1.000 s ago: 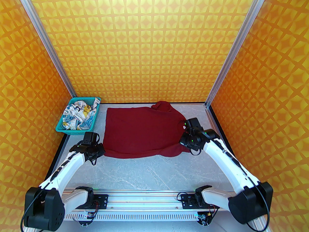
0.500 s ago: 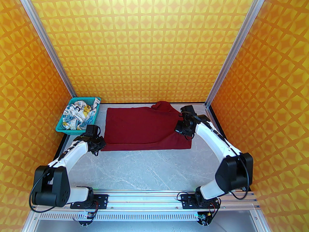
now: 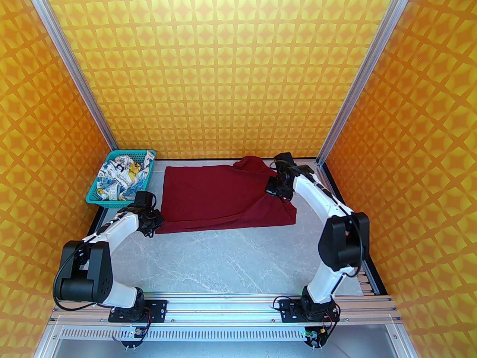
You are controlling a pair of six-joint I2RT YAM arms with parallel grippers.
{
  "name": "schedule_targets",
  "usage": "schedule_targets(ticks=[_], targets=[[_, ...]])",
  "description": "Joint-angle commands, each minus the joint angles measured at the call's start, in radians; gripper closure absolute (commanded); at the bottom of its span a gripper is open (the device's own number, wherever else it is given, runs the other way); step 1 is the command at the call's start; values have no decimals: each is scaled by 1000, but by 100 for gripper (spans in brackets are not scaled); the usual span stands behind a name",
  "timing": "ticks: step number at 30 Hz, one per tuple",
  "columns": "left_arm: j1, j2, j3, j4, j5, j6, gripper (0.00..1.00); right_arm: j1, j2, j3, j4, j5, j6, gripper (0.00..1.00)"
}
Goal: Fold and stack the mixed laundry pile
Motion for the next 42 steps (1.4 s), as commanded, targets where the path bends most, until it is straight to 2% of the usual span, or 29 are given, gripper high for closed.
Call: schedule_targets(ticks=[1, 9, 14, 15, 17, 18, 21, 27, 31, 35, 38, 42], targets=[[16, 24, 40, 34, 3, -21, 100, -3, 42, 49, -5, -16, -29, 100], [25, 104, 95, 47, 2, -38, 100, -18, 130, 100, 12, -10, -30, 100], [36, 139, 111, 63, 3, -63, 99, -32, 210, 154, 19, -60, -54, 99], [42, 144, 113, 68, 2, -68, 93, -33, 228, 167, 24, -80, -63, 94], [56, 156, 116, 83, 3, -80, 70, -40, 272, 199, 30, -104, -66, 87], [65, 160, 117, 88, 2, -85, 64, -45, 291, 209, 44, -123, -68, 85], [83, 165, 125, 100, 2, -95, 58, -77, 347, 228, 117, -190, -44, 82], [85, 98, 129, 66, 3, -67, 53, -126, 411, 278, 153, -320, -4, 62], [75, -29, 66, 27, 3, -11, 52, -127, 297, 170, 187, -313, -10, 57], [10, -121, 2, -26, 2, 37, 52, -127, 132, -99, 308, -351, 43, 54], [-49, -135, -27, -29, 5, 49, 52, -115, 53, -290, 427, -415, 102, 53], [-89, -97, -25, 3, 28, 52, 52, -88, 9, -434, 510, -464, 142, 53]])
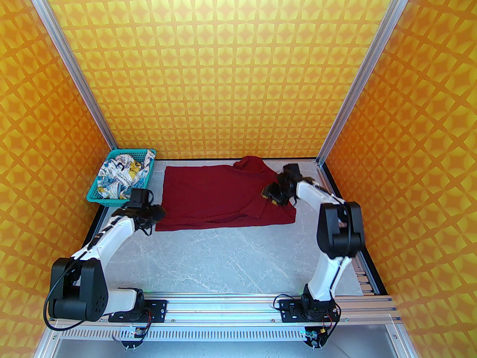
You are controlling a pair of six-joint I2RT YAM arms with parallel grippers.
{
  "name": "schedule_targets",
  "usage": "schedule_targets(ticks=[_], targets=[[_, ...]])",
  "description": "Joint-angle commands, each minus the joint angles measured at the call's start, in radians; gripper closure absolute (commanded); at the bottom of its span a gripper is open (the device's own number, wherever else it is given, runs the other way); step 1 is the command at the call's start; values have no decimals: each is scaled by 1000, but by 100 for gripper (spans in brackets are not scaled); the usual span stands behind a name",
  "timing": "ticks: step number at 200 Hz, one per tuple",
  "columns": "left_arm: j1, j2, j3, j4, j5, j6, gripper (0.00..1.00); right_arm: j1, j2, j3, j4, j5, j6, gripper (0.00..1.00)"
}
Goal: Fold and stack the mixed laundry pile
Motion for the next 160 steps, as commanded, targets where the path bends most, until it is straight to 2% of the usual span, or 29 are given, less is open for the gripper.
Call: schedule_targets(ticks=[1, 46, 101, 117, 141, 160], targets=[[-26, 42, 0, -3, 21, 29, 52, 22, -21, -104, 130, -73, 65, 54], [-67, 106, 32, 13, 24, 24, 53, 40, 15, -144, 174, -104, 89, 61], [-68, 94, 20, 18, 25, 26, 53, 45, 30, -116, 170, -101, 100, 77], [-68, 90, 22, 14, 24, 26, 53, 45, 29, -106, 142, -85, 90, 77], [-66, 84, 22, 9, 25, 32, 53, 45, 1, -115, 76, -37, 56, 66], [-68, 89, 26, 11, 25, 32, 52, 45, -16, -140, 64, -29, 49, 62]])
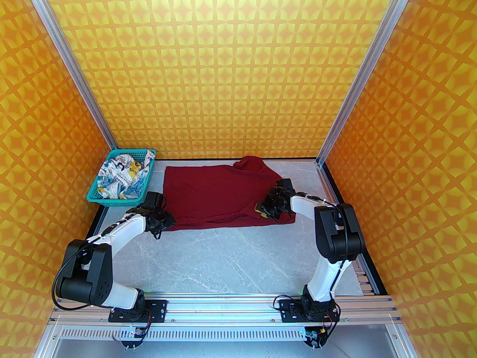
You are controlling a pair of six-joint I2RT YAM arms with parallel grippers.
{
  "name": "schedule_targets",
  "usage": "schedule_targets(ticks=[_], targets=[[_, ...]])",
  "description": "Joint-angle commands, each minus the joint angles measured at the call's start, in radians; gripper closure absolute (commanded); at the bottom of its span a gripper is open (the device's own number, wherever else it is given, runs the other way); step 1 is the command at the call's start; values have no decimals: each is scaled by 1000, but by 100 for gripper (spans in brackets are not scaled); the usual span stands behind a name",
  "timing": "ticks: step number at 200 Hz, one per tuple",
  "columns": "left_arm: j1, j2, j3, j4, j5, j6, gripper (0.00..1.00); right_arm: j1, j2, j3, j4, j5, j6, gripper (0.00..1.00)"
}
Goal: Fold and stack the mixed laundry pile
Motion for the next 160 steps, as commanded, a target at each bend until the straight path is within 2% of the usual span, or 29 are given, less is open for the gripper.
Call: schedule_targets(ticks=[1, 66, 91, 121, 160], targets=[[-4, -14, 23, 0, 20, 22, 53, 5, -31, -8, -52, 37, -25, 62], [-3, -13, 24, -2, 20, 25, 52, 35, 5, -23, 5, 7, 10, 61], [-3, -16, 17, 2, 20, 23, 52, 39, 11, -5, 16, 4, 21, 65], [-3, -15, 16, 3, 19, 22, 52, 39, 14, 30, 2, 18, 23, 75], [-4, -22, 14, 0, 20, 26, 52, 39, 48, 95, 1, 41, 30, 97]])
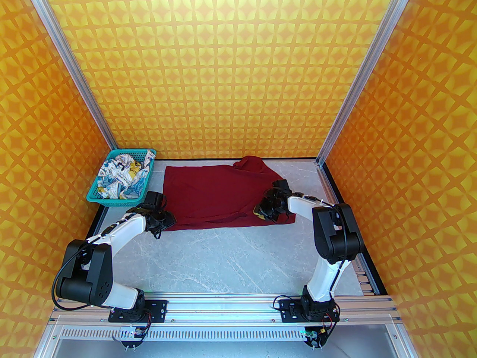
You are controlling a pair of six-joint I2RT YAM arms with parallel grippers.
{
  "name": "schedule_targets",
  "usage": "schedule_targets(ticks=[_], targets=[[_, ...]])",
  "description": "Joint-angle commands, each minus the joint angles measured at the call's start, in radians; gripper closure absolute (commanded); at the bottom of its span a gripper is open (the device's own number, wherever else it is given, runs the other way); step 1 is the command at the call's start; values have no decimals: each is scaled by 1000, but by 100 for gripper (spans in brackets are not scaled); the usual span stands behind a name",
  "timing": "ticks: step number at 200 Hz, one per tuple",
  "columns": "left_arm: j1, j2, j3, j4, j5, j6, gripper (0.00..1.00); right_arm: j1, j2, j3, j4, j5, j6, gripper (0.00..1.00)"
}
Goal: Fold and stack the mixed laundry pile
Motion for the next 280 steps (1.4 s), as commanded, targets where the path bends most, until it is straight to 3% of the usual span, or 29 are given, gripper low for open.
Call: schedule_targets(ticks=[1, 122, 168, 189, 204, 238, 280], targets=[[-4, -23, 10, -1, 19, 23, 52, 2, 35, 60, 8, 30, 7, 98], [2, -46, 6, -6, 20, 48, 52, 2, 273, 431, 0, 30, 45, 100], [17, 73, 85, 79, 18, 24, 51, 2, 325, 470, 19, 10, 54, 100], [23, 147, 128, 105, 19, 13, 51, 0, 315, 471, -5, 19, 39, 71], [23, 194, 155, 105, 34, 0, 52, -1, 280, 458, -34, 36, 16, 60], [23, 253, 120, 146, 64, -21, 52, -43, 121, 330, -101, 104, -59, 55], [49, 332, 95, 168, 63, -8, 53, -176, -39, 64, -133, 169, -129, 54]])
